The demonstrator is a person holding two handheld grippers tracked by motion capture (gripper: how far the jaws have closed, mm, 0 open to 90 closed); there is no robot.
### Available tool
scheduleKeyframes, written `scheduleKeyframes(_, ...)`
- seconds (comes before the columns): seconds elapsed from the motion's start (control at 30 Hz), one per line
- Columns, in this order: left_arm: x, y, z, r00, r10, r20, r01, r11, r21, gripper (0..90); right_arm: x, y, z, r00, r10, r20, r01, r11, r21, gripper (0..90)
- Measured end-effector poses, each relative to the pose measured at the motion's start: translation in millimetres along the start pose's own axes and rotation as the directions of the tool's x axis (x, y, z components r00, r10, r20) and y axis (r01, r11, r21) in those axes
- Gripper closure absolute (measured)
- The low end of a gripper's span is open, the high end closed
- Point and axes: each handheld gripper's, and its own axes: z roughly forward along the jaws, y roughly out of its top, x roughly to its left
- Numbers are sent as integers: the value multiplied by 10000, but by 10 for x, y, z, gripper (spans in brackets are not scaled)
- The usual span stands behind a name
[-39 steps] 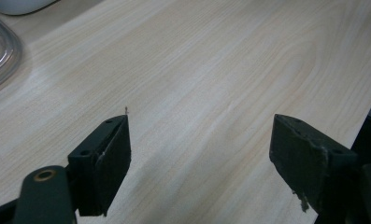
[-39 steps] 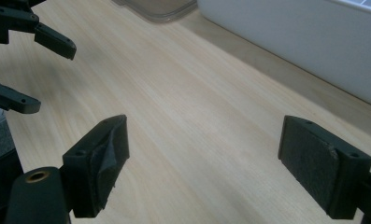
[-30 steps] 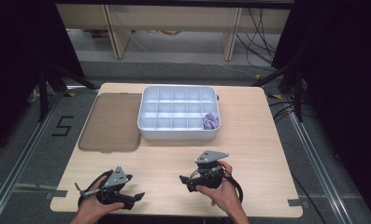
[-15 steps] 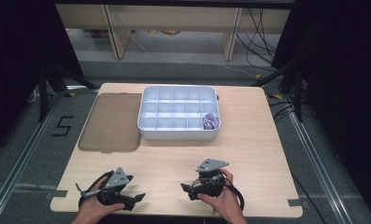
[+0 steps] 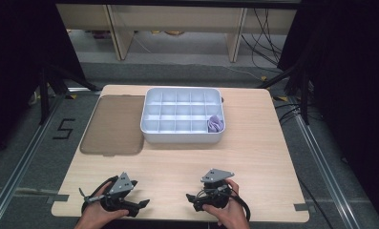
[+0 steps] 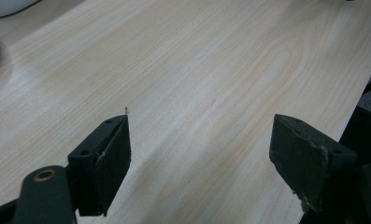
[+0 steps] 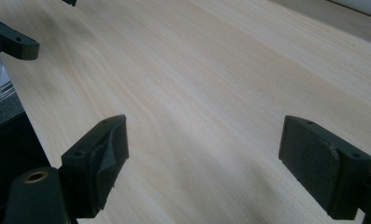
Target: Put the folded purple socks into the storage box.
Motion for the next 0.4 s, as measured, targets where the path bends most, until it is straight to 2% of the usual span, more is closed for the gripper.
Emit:
scheduleKeyframes(0.07, -10, 1, 1, 10000, 9, 62, -9, 10000, -62, 204, -11, -6, 16, 9997, -209, -160, 208, 9997, -89, 168)
scheduleKeyframes(0.13, -24, -3, 9, 10000, -63, 21, 64, 10000, -62, 204, -8, -7, 13, 9996, -272, -110, 271, 9996, -123, 168)
scheduleKeyframes(0.17, -11, 3, 9, 9997, 251, 43, -251, 9997, -20, 204, -6, -9, 12, 9996, -265, -85, 264, 9995, -145, 168)
scheduleKeyframes(0.23, -25, 1, 21, 9998, 174, 53, -173, 9998, -24, 204, 2, -13, 1, 9999, -94, 57, 94, 9999, -69, 168)
scheduleKeyframes(0.27, -38, -3, 26, 10000, -5, 72, 5, 10000, -4, 204, 5, -16, 2, 10000, -54, 57, 54, 10000, -74, 168)
scheduleKeyframes(0.4, -38, -5, 26, 10000, -47, 80, 47, 10000, -16, 204, 7, -23, -7, 10000, 19, 85, -18, 9999, -119, 168)
